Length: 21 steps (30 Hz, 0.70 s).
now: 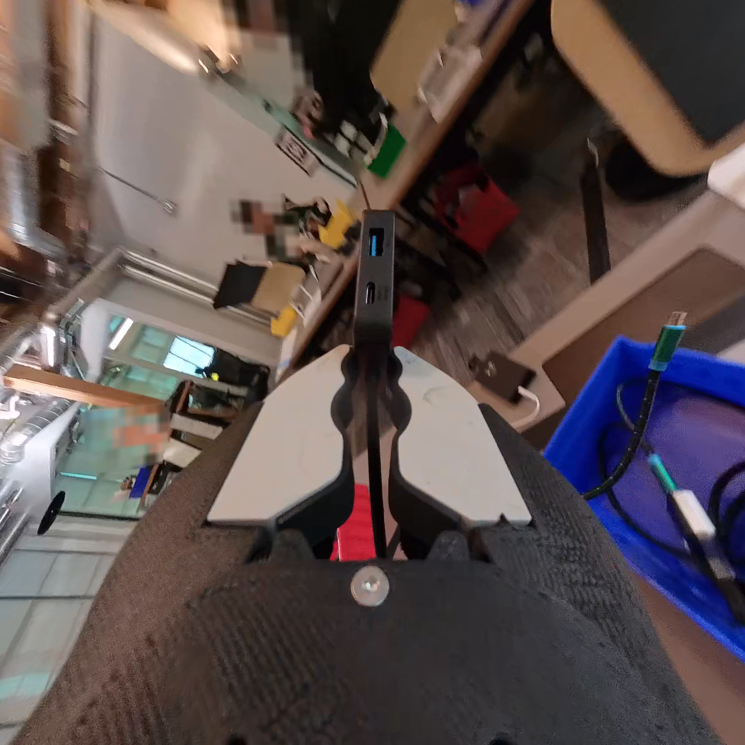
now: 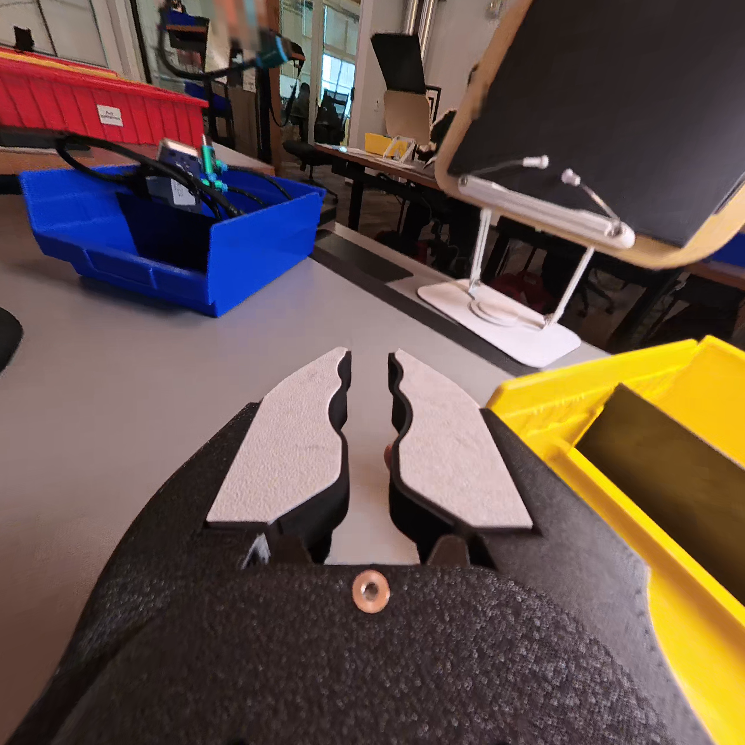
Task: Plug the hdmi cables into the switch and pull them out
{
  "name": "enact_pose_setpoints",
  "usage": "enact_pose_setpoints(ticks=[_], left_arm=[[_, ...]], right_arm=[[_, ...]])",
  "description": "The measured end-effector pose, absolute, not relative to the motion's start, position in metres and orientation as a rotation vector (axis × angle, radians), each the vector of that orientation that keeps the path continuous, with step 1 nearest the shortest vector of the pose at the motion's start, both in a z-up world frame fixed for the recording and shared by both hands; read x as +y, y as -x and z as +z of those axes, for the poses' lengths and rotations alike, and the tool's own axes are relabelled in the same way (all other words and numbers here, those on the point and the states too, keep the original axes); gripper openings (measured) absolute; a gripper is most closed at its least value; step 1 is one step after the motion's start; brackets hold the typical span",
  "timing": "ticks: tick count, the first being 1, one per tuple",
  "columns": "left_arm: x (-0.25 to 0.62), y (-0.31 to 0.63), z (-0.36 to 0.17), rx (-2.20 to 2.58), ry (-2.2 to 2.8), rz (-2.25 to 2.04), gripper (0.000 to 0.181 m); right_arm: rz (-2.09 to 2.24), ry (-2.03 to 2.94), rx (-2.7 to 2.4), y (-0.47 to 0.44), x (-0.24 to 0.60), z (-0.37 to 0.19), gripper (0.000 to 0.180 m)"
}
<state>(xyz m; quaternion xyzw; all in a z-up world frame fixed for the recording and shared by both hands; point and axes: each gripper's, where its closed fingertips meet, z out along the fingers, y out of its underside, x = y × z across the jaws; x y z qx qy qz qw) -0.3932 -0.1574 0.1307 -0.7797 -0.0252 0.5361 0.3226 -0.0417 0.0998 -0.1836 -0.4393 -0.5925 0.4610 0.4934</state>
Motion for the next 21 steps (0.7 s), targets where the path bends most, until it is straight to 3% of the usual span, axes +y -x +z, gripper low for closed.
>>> enact_pose_setpoints(ticks=[6, 12, 15, 21], left_arm=[[-0.126, 0.304, 0.191, -0.042, 1.639, 1.123, 0.016], [-0.078, 0.218, 0.155, -0.029, 1.365, 0.419, 0.015], [-0.057, 0.185, 0.107, -0.010, 1.270, 0.110, 0.014], [-0.008, 0.128, 0.016, 0.182, 1.352, -0.268, 0.015]], right_arm=[[1.294, 0.875, -1.373, 0.063, 0.052, -0.084, 0.018], [1.459, 0.756, -0.956, 0.044, 0.090, 0.048, 0.018], [1.490, 0.756, -0.850, 0.017, 0.132, 0.060, 0.017], [1.567, 0.810, -1.116, 0.017, 0.157, 0.024, 0.018]])
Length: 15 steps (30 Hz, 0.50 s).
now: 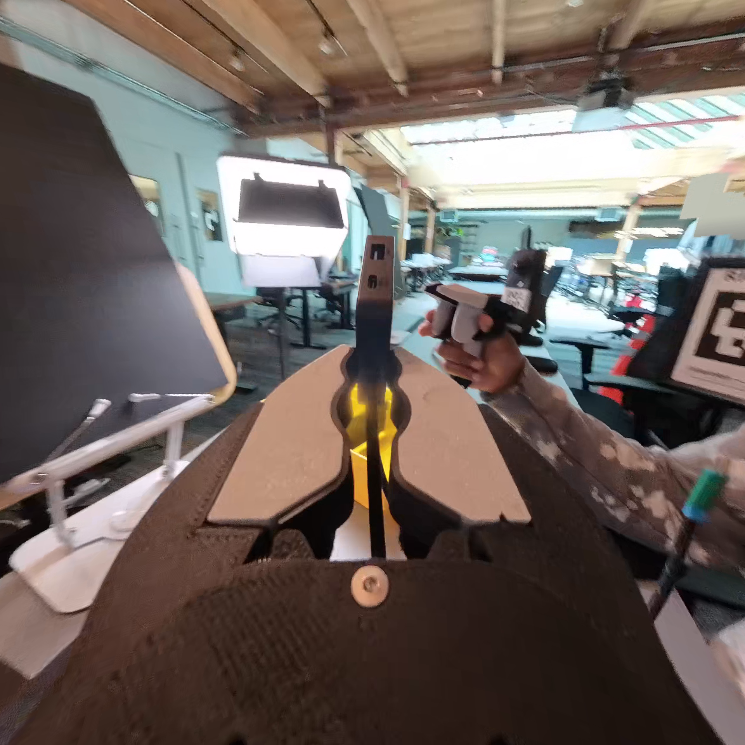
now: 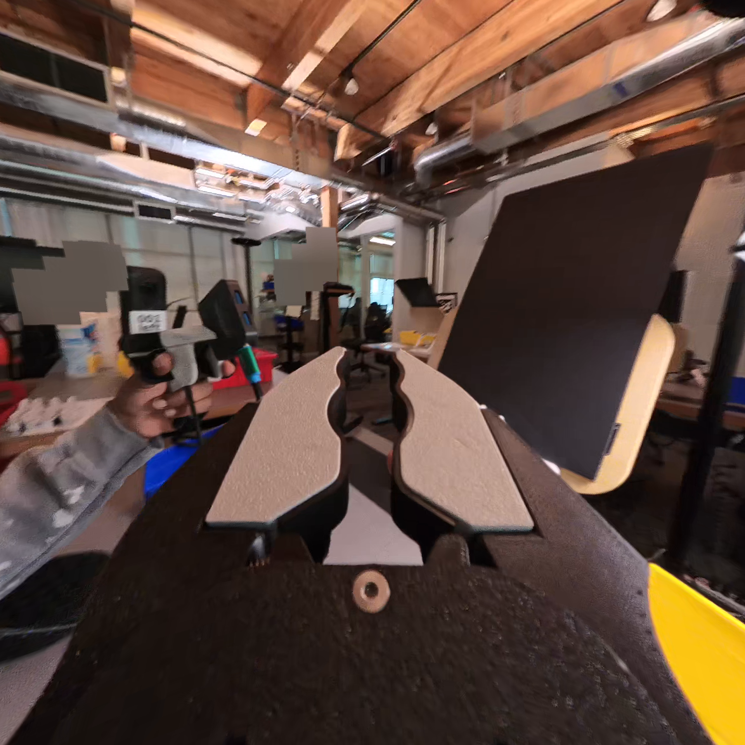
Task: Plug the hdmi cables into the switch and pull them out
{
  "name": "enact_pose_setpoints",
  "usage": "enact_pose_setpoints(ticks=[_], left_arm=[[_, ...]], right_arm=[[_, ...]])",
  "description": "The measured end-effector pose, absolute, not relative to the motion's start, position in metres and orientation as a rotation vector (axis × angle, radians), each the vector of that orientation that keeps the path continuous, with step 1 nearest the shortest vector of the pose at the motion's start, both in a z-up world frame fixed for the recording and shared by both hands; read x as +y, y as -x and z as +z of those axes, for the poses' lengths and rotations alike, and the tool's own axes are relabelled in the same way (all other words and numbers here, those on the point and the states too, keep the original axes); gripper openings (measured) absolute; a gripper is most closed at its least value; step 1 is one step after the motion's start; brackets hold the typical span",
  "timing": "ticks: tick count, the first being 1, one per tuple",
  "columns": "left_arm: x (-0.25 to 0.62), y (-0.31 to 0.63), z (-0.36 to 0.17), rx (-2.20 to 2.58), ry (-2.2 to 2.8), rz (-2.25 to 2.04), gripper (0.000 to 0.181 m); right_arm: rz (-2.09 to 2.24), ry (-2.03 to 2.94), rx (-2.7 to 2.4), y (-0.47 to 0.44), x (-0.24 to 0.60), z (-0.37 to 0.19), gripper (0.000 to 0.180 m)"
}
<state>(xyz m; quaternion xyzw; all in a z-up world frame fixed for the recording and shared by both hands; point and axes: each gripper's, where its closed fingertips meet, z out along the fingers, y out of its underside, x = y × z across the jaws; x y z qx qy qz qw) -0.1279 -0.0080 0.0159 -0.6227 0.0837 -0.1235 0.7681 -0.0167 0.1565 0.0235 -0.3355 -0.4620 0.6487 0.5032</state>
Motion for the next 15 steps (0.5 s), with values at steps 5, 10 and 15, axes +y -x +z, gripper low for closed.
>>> enact_pose_setpoints(ticks=[5, 10, 15], left_arm=[[0.017, 0.097, -0.017, 0.297, 1.430, -0.383, 0.015], [0.018, 0.085, -0.022, 0.301, 1.391, -0.483, 0.015], [0.026, 0.069, -0.033, 0.336, 1.417, -0.507, 0.015]], right_arm=[[1.540, 0.695, -1.506, 0.048, 0.089, -0.021, 0.037], [1.618, 0.652, -1.657, 0.064, 0.041, -0.046, 0.047], [1.574, 0.646, -1.664, 0.070, 0.029, -0.053, 0.028]])
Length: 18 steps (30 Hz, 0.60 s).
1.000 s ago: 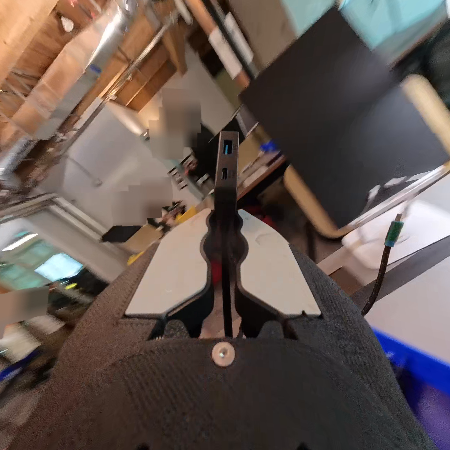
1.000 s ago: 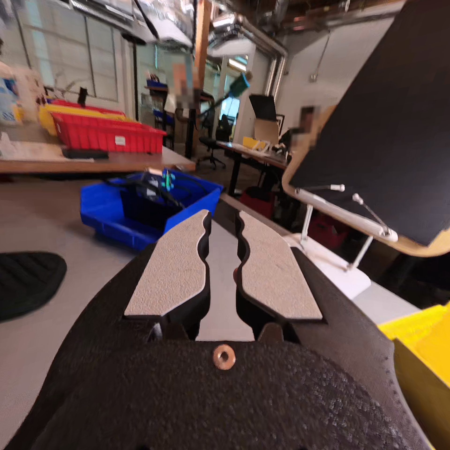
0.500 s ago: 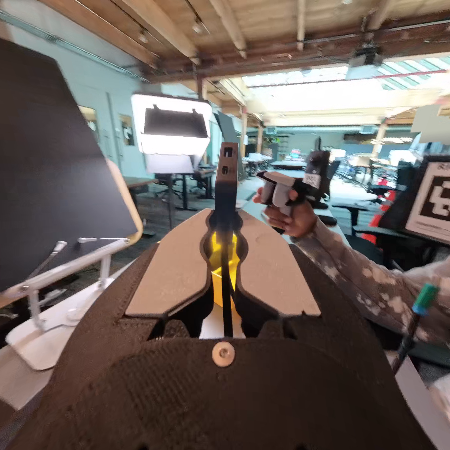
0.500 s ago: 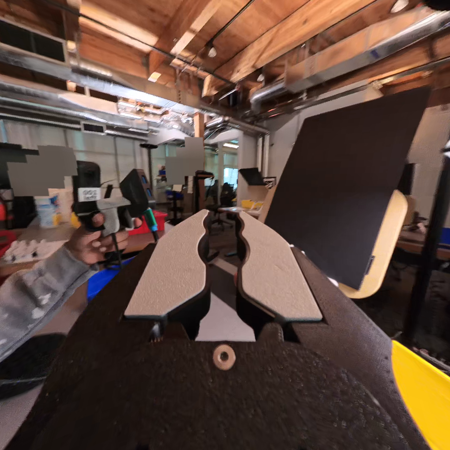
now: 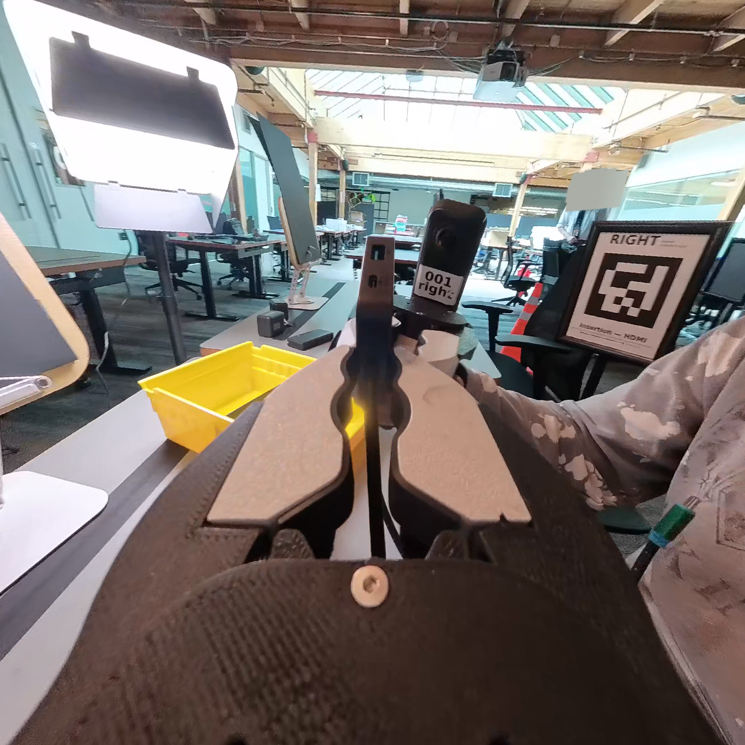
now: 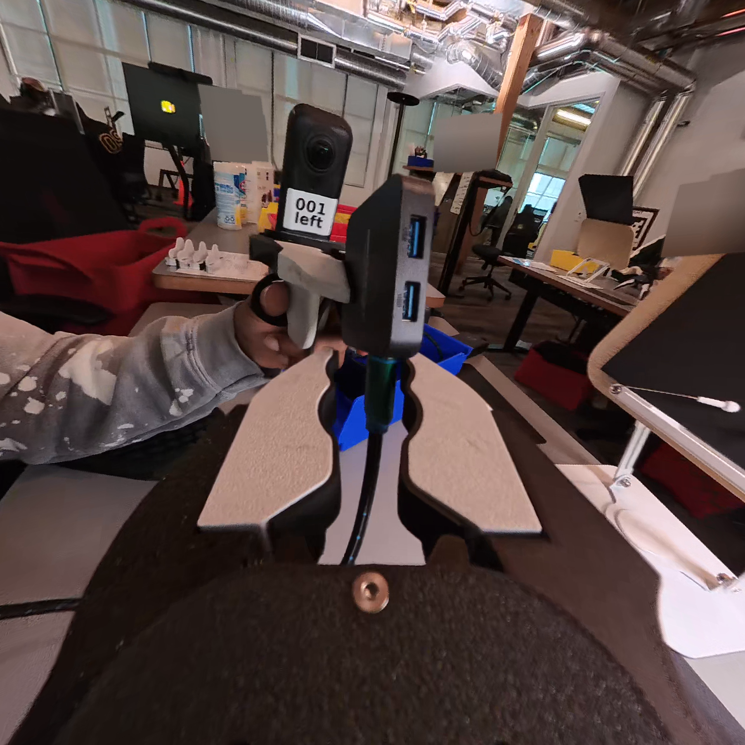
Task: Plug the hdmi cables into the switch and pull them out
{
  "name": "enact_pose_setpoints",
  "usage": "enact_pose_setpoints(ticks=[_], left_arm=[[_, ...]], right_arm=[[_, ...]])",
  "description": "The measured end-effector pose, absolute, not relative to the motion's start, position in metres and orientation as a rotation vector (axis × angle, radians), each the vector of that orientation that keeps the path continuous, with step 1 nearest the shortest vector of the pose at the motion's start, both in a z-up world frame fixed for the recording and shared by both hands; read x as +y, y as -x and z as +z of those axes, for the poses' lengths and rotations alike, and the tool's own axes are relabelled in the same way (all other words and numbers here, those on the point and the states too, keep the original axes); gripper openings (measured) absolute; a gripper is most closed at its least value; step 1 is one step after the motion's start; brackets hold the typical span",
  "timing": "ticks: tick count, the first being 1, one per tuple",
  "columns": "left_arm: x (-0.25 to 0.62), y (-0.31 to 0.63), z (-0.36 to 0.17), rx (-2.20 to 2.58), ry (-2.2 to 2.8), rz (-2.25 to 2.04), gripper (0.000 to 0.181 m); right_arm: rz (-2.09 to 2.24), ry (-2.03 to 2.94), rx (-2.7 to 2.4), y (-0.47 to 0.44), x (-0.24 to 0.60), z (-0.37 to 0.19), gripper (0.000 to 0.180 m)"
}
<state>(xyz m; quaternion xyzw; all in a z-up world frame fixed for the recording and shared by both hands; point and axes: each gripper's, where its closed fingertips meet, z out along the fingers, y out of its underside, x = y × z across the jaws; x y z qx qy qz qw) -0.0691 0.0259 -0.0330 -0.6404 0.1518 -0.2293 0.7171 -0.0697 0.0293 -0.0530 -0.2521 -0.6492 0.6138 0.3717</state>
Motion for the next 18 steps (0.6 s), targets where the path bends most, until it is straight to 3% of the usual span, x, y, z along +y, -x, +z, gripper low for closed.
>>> enact_pose_setpoints(ticks=[2, 11, 18], left_arm=[[0.024, 0.064, -0.032, 0.345, 1.393, -0.544, 0.015], [0.019, 0.063, -0.055, 0.415, 1.583, -0.501, 0.016], [0.018, 0.066, -0.092, 0.572, 1.829, -0.199, 0.026]], right_arm=[[1.571, 0.636, -1.653, 0.069, 0.031, -0.052, 0.013], [1.381, 0.688, -1.909, 0.055, 0.038, -0.078, 0.012], [1.112, 0.755, -2.191, 0.044, 0.038, -0.122, 0.011]])
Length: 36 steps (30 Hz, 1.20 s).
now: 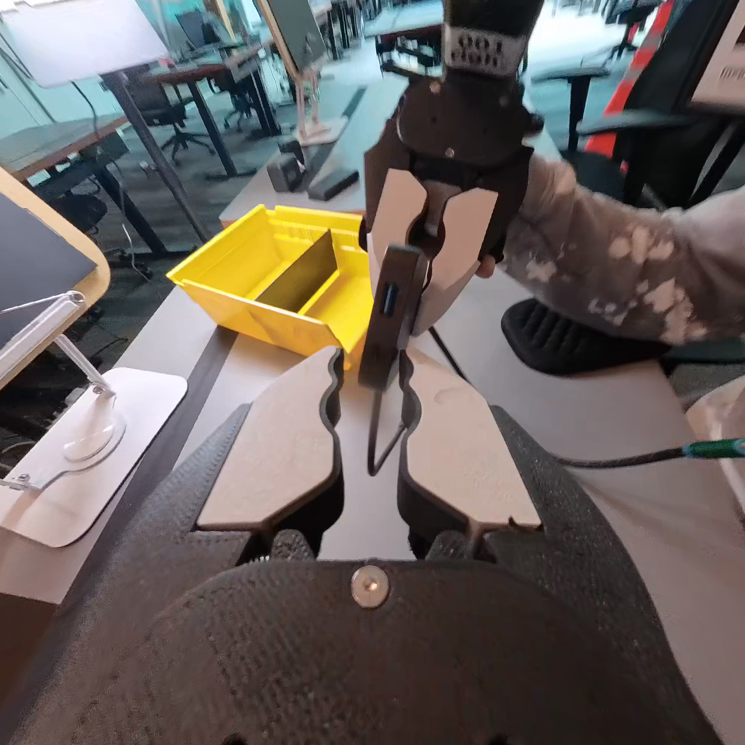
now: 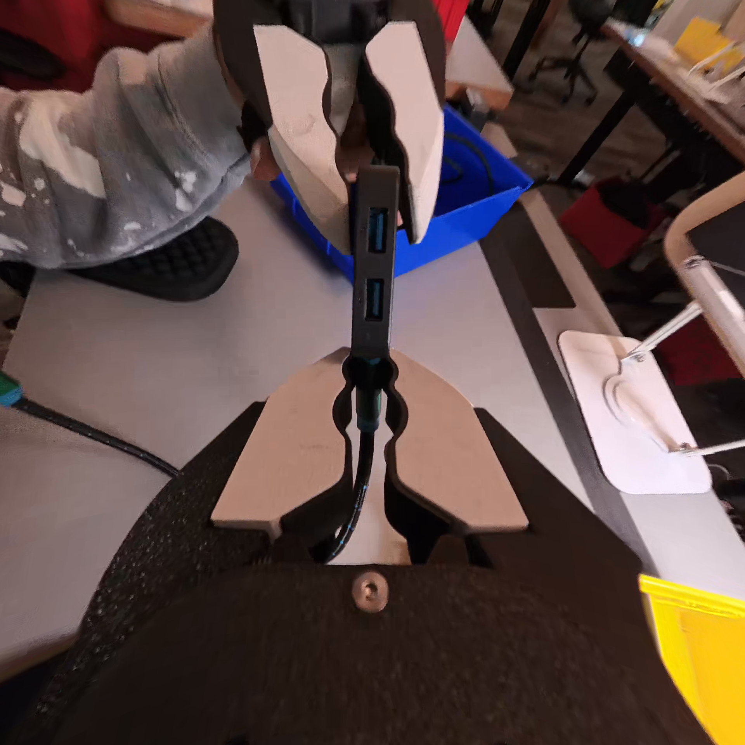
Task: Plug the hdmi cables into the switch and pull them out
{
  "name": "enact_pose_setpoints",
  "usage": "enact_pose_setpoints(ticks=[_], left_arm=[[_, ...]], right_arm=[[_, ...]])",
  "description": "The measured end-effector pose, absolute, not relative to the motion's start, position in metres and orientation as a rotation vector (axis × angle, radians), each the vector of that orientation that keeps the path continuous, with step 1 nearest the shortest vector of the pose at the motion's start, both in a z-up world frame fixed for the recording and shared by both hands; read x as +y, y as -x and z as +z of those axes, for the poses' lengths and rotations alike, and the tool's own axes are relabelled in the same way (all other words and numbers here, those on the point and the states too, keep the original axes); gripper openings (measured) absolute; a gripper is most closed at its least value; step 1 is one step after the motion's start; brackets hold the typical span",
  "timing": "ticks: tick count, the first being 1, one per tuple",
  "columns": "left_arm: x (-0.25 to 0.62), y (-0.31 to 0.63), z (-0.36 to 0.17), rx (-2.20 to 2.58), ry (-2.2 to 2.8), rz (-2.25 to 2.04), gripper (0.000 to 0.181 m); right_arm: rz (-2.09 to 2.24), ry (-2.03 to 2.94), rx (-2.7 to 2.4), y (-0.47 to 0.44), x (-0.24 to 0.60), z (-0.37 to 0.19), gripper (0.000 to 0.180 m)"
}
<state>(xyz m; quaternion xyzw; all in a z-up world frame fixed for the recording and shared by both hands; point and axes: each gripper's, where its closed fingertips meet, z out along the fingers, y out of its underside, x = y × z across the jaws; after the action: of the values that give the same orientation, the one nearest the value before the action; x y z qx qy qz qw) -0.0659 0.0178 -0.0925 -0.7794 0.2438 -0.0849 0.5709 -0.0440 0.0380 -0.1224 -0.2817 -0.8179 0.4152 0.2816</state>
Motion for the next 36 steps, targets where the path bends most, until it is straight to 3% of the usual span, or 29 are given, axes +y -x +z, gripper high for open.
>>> enact_pose_setpoints(ticks=[3, 8, 18, 28, 32, 34, 36], left_arm=[[0.021, 0.055, -0.111, 0.668, 1.913, -0.139, 0.030], [0.023, 0.048, -0.132, 0.771, 1.982, -0.101, 0.017], [0.015, 0.068, -0.084, 0.601, 1.705, -0.253, 0.015], [0.003, 0.096, -0.056, 0.416, 1.505, -0.440, 0.015], [0.007, 0.088, -0.057, 0.432, 1.497, -0.468, 0.015], [0.009, 0.084, -0.058, 0.439, 1.498, -0.477, 0.015], [0.009, 0.083, -0.058, 0.434, 1.500, -0.481, 0.015]], right_arm=[[1.052, 0.759, -2.298, 0.043, 0.029, -0.142, 0.011], [1.000, 0.763, -2.313, 0.045, 0.032, -0.149, 0.011], [1.278, 0.779, -1.970, 0.049, 0.055, -0.090, 0.021], [1.288, 0.819, -1.965, 0.055, 0.062, -0.099, 0.029], [1.288, 0.821, -2.003, 0.063, 0.053, -0.112, 0.022], [1.312, 0.809, -2.009, 0.064, 0.050, -0.113, 0.006], [1.316, 0.800, -2.018, 0.061, 0.050, -0.112, 0.006]])
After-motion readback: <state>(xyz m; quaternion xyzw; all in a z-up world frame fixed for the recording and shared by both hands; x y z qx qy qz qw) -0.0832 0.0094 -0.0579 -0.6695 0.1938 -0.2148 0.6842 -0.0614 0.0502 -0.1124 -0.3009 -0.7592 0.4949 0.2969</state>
